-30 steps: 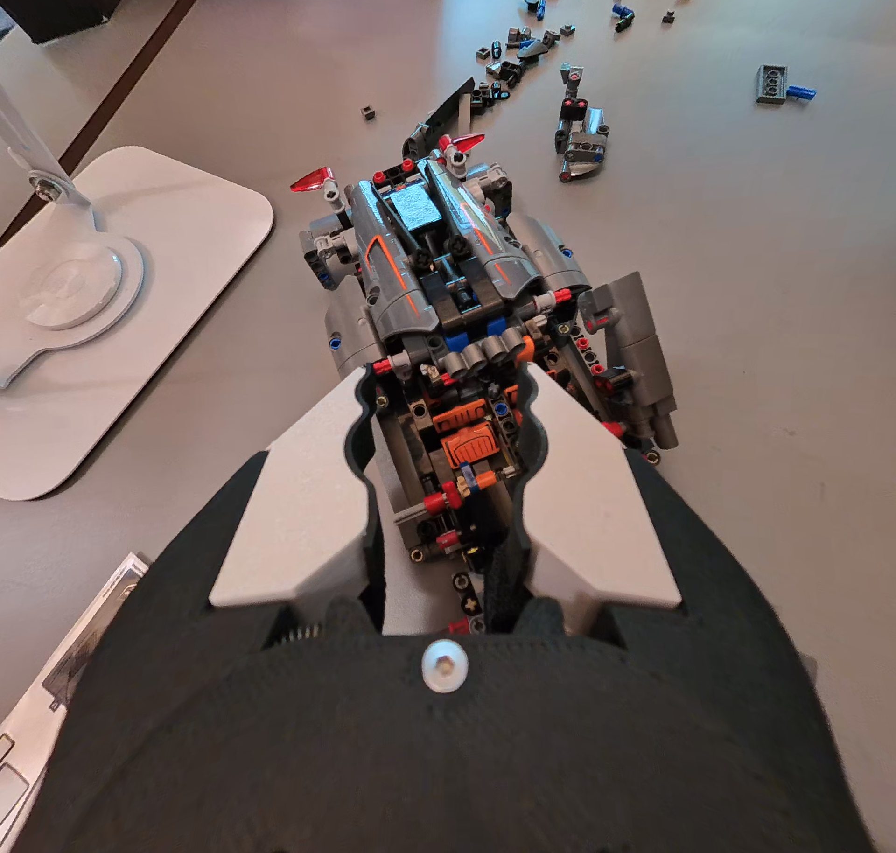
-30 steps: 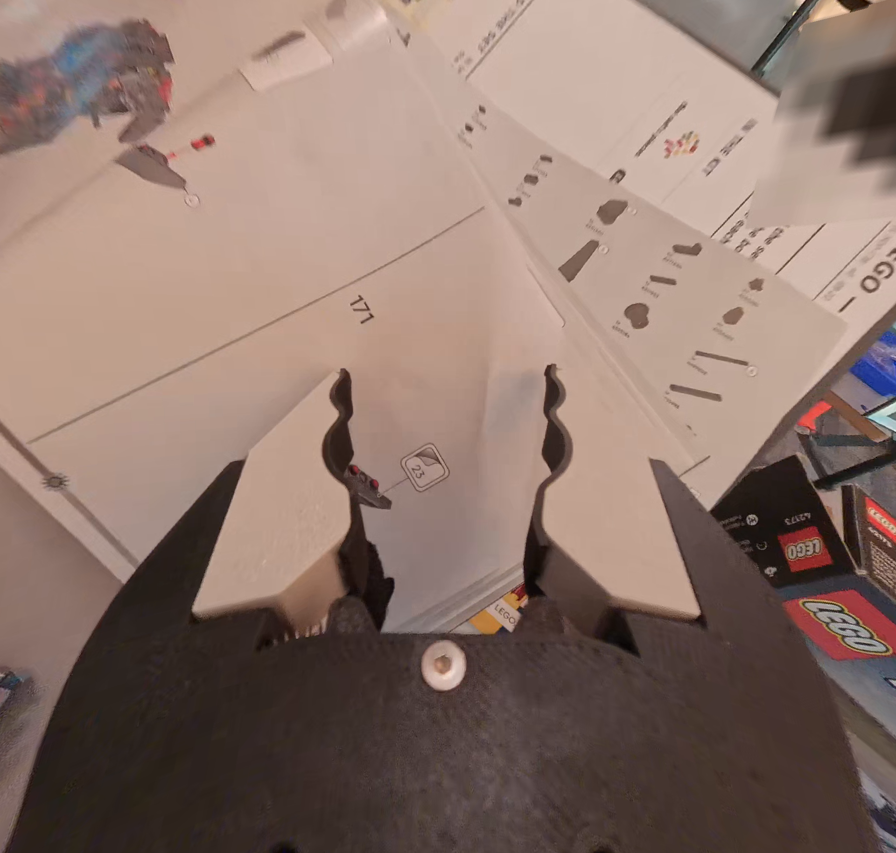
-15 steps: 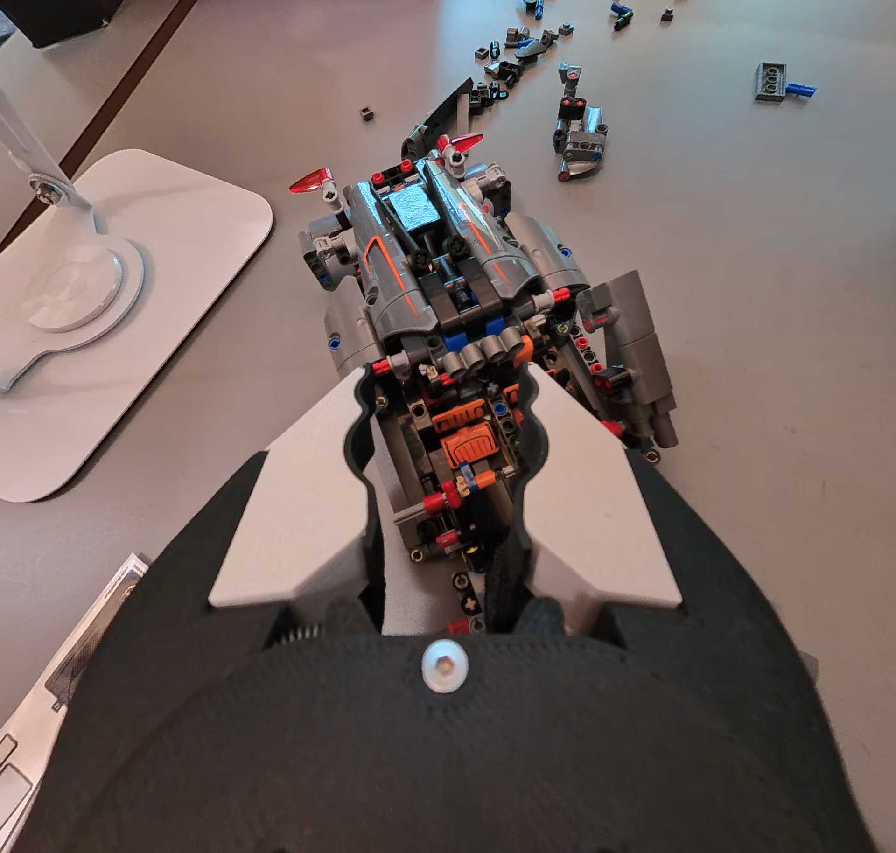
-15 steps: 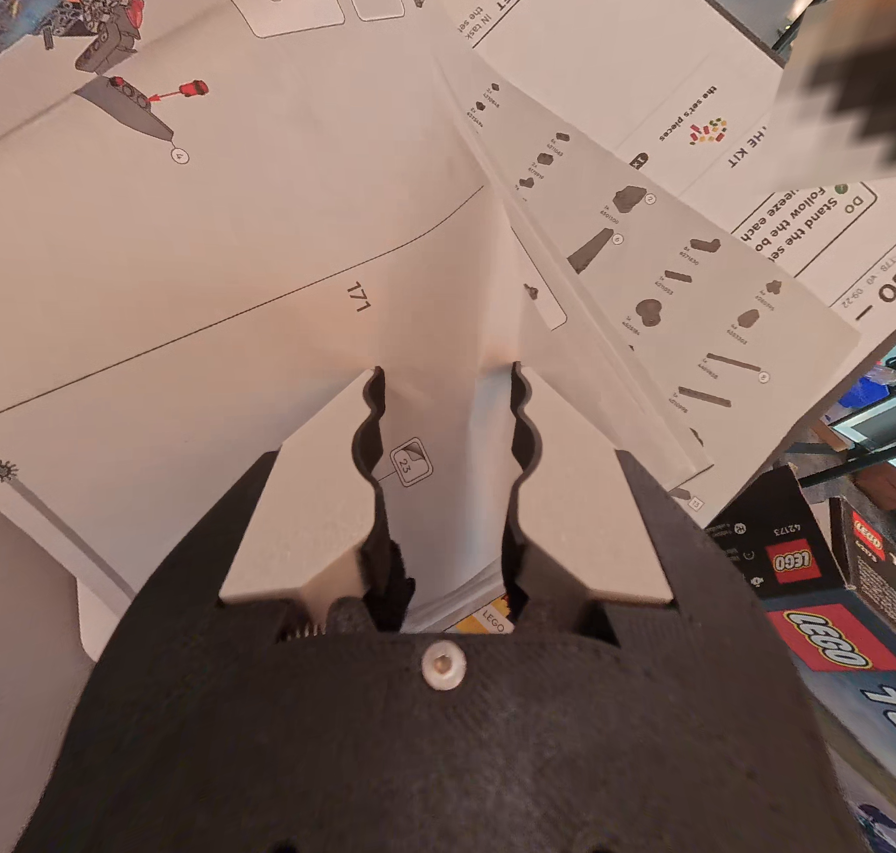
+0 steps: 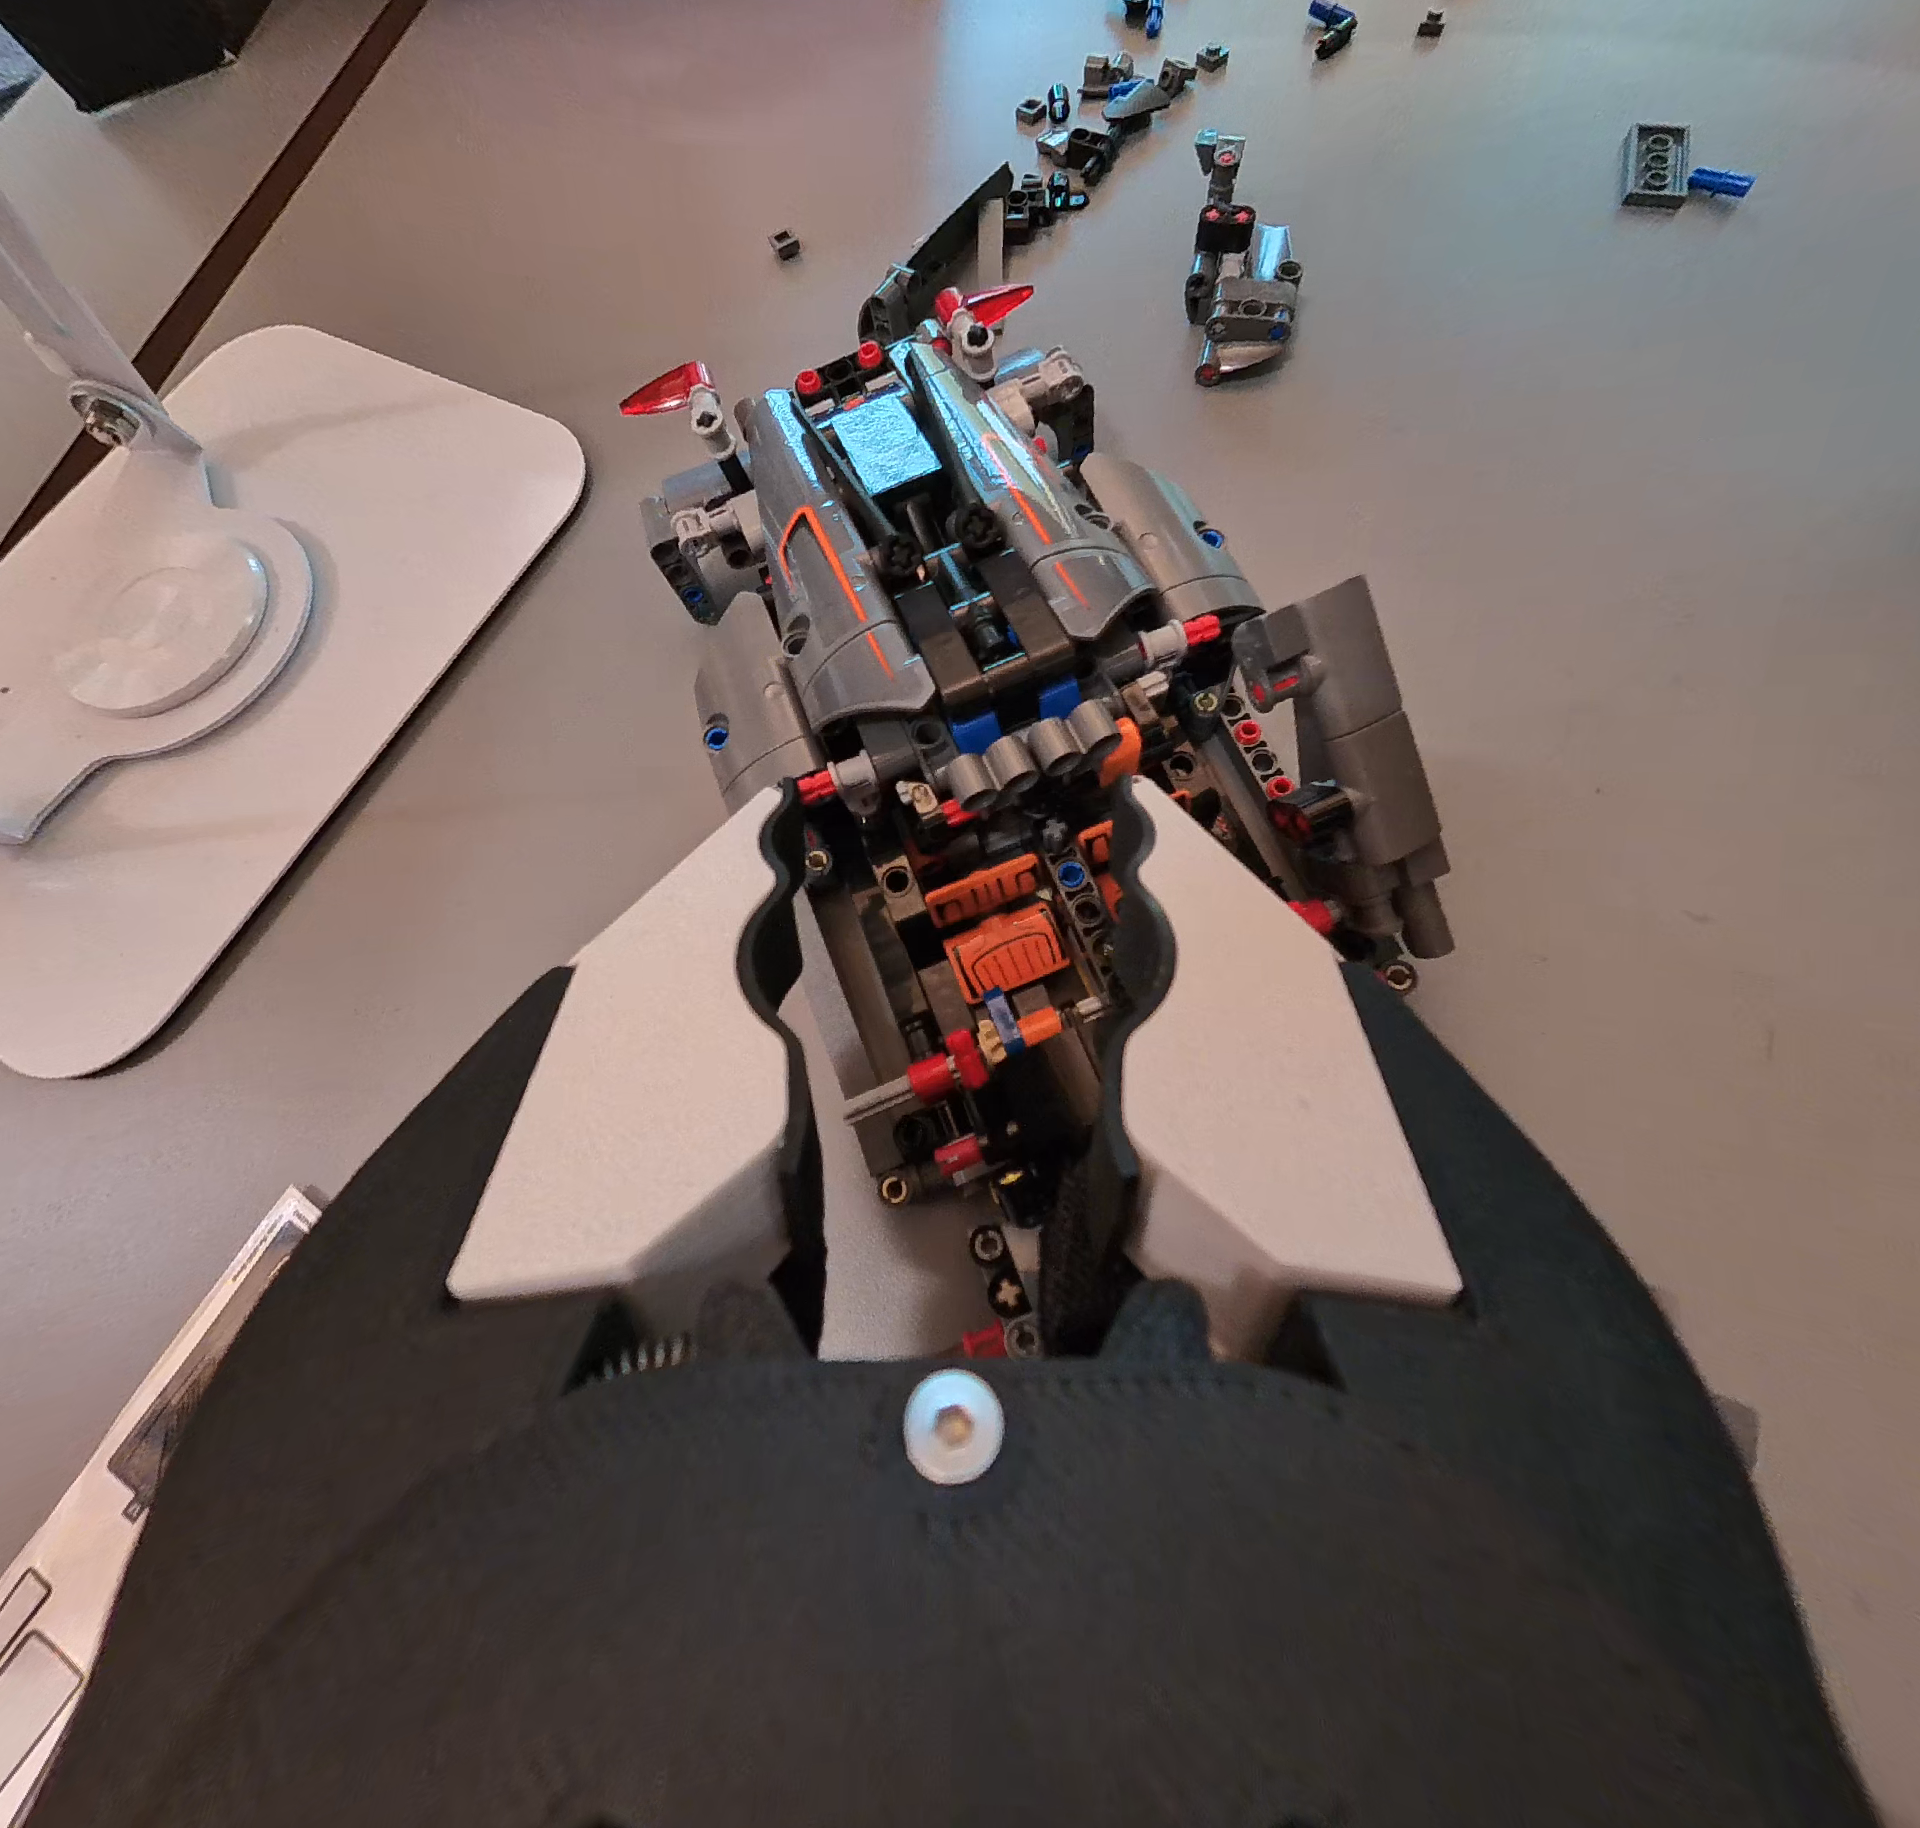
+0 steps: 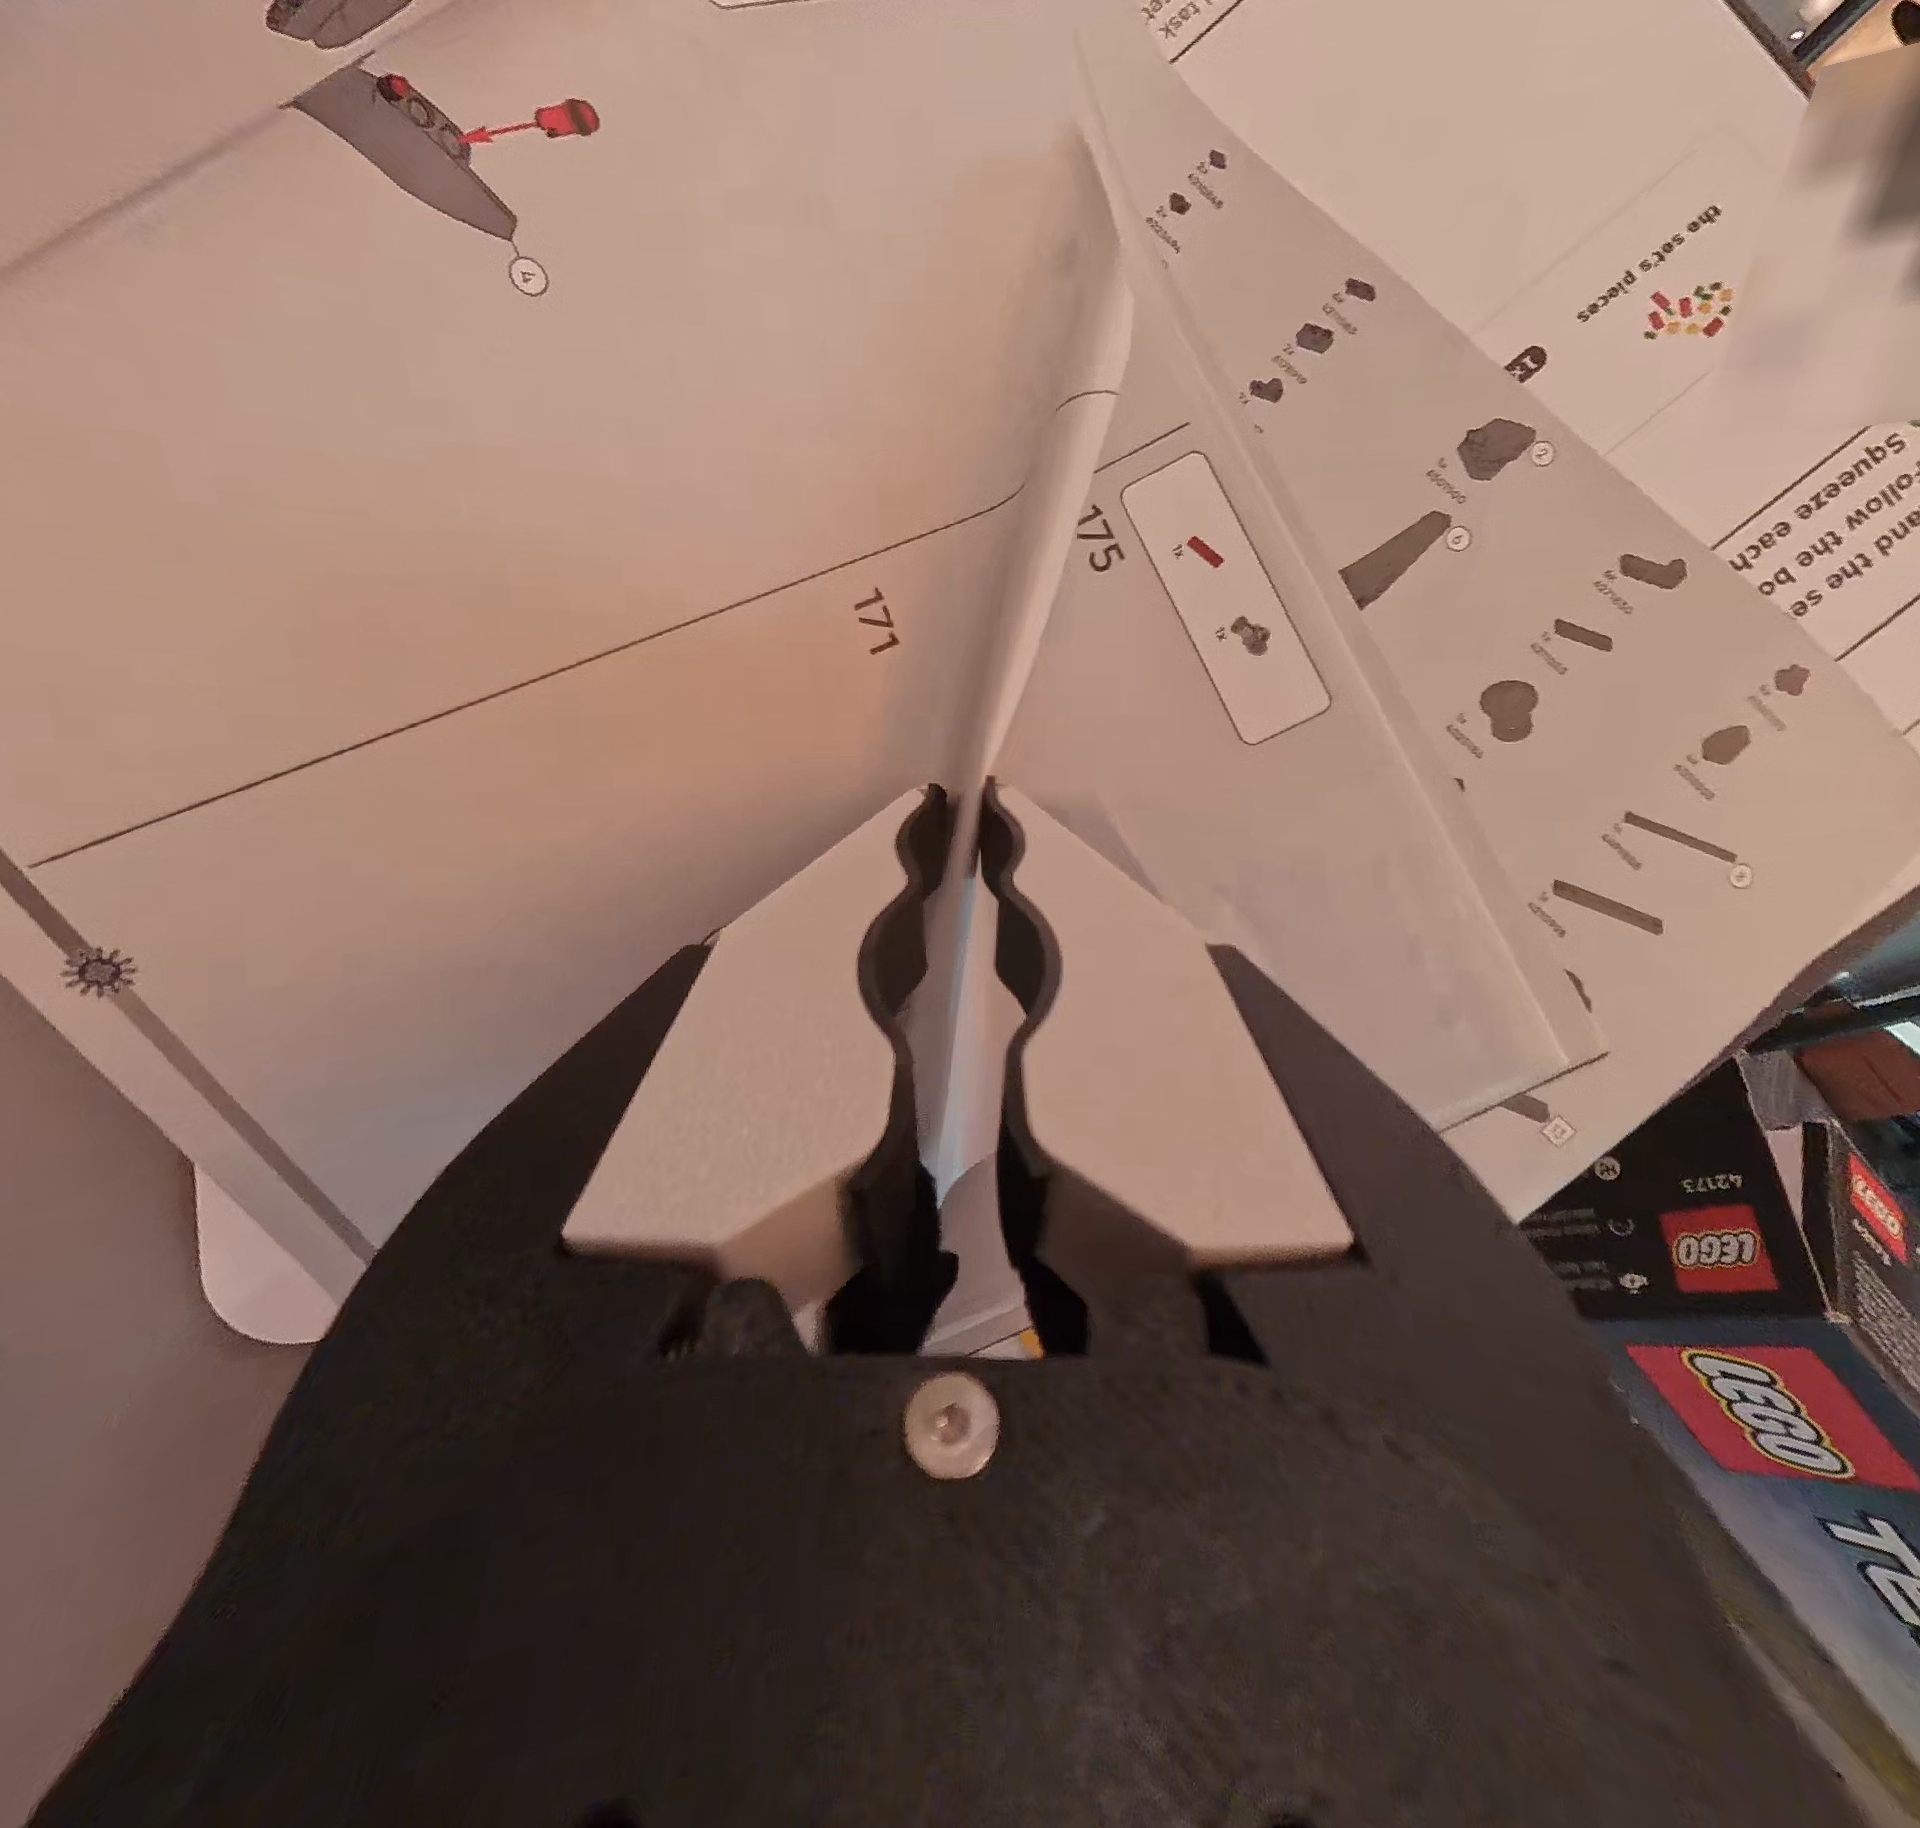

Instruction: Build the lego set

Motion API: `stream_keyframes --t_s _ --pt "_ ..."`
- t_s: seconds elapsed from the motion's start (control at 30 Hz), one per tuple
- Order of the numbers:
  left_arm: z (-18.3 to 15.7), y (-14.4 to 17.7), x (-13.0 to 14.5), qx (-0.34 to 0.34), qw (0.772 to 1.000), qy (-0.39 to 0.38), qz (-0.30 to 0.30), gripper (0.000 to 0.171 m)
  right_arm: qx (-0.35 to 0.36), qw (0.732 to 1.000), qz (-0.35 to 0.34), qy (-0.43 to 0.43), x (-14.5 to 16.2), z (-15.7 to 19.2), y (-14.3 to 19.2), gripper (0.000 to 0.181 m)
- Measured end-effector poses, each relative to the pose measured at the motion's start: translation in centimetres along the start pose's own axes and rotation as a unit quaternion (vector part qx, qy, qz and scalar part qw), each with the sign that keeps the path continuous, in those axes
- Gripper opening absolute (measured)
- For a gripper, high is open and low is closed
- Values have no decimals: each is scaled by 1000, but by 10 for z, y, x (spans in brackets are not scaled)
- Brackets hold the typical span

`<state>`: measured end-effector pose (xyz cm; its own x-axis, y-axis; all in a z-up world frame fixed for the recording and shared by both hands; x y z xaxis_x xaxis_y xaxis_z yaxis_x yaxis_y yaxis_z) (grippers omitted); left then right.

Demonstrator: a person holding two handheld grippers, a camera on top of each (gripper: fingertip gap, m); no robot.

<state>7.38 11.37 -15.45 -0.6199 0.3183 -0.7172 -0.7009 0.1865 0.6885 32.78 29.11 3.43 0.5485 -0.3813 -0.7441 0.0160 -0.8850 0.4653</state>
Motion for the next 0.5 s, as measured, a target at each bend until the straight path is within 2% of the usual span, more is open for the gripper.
stream_keyframes --t_s 0.4,0.5 --pt "-1 0 0 -5 1000 -7 3 57 -11 1000 14 -4 -3 7 4 0" --pt "-4 0 -1 0 1000 -14 4 51 -15 1000 8 -1 -9 12 9 0"
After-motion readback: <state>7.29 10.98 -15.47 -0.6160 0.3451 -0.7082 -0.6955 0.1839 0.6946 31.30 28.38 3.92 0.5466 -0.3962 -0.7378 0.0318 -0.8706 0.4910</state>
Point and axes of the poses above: each gripper's, where its closed fingertips meet, y back along the fingers, x out of its underside, z = x × y across the jaws, the point moved 1 cm from there along y, back along the fingers, and after that the axes turned 6 degrees about z, right-handed, at the moved point
